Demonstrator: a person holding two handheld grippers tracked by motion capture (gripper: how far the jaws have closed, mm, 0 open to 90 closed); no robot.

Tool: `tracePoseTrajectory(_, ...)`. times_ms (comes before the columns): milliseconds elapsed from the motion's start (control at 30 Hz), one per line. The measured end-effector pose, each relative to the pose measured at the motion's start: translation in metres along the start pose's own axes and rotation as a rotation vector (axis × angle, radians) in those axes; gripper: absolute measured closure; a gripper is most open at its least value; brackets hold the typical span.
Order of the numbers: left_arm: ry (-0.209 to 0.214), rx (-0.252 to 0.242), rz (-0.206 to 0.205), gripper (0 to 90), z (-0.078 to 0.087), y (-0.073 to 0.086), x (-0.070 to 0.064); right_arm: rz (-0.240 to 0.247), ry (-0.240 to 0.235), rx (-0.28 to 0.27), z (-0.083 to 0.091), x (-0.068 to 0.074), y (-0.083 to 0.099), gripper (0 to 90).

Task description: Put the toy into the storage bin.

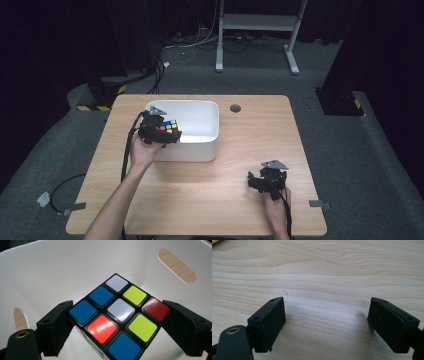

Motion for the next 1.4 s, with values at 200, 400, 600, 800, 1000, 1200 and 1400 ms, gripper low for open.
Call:
tracePoseTrajectory(200, 0.011, 0.027, -0.004, 13.5, -0.005, 0.002, -0.002, 0.000, 0.000, 0.000, 0.000, 0.000, 0.000, 14.6)
tracePoseTrajectory(400, 0.024, -0.014, 0.016, 11.6, -0.004, 0.002, -0.003, 0.000, 0.000, 0.000, 0.000, 0.000, 0.000, 14.7)
tracePoseTrajectory(600, 0.035, -0.031, 0.017, 8.5, 0.001, 0.000, -0.003, -0.001, -0.001, 0.002, 0.000, 0.000, 0.000, 14.3)
tracePoseTrajectory(800, 0.028, -0.055, 0.023, 8.5, 0.008, -0.001, 0.000, 0.001, -0.001, 0.001, 0.000, 0.000, 0.000, 14.3)
tracePoseTrajectory(1000, 0.036, -0.072, 0.024, 9.9, 0.015, -0.001, 0.002, -0.001, -0.001, 0.001, 0.000, 0.000, 0.000, 14.3)
tracePoseTrajectory(1200, 0.028, -0.087, 0.027, 10.9, 0.023, 0.001, 0.004, 0.000, -0.001, 0.001, 0.000, 0.000, 0.000, 14.3)
tracePoseTrajectory(1400, 0.021, -0.111, 0.040, 11.2, 0.030, 0.001, 0.007, 0.000, -0.001, 0.001, 0.000, 0.000, 0.000, 14.3)
Point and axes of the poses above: each handheld gripper's, and its own axes: z roughly backward along the jaws, y roughly out of its underside, x roughly to its left, the point moved 8 cm from there along -z, roughly forward along the jaws, and after that the axes turned 13 degrees about -z, right-handed, at the moved point
